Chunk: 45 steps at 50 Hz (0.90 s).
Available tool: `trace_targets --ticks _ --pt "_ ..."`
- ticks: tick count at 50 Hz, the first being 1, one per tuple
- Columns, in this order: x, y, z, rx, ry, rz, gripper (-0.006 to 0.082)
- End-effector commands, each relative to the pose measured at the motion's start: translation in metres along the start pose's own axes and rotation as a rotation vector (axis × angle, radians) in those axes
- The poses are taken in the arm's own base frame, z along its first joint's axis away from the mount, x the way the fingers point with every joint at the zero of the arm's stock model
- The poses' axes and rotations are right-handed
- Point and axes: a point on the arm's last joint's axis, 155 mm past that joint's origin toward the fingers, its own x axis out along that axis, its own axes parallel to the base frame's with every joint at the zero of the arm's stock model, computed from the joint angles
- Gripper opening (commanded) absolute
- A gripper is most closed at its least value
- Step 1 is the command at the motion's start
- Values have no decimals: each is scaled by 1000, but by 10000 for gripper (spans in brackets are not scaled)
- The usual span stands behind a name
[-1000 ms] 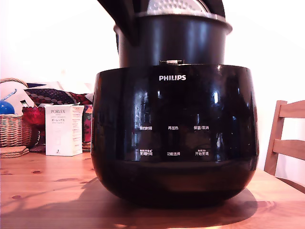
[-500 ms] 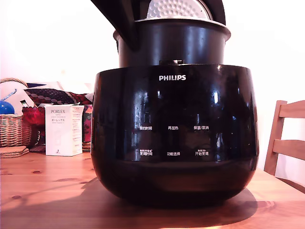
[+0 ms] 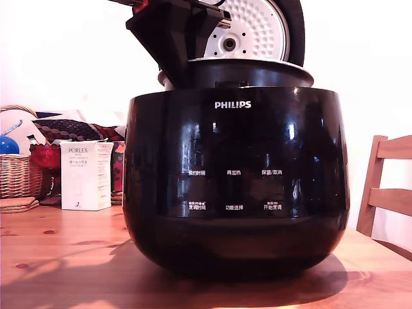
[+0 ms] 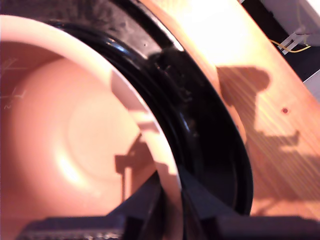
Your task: Place the pot you are holding inside the rice cooker
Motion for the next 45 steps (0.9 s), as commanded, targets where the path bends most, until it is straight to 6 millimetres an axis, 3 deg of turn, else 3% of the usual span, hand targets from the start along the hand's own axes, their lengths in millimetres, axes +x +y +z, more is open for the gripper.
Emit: trace_targets --ticks 1,23,34,45 --pt "-8 4 5 8 -25 26 -24" --pt "3 3 11 -31 -58 -10 -22" --pt "3 3 14 -35 -71 -13 117" --pt "3 3 13 -54 -70 -13 130"
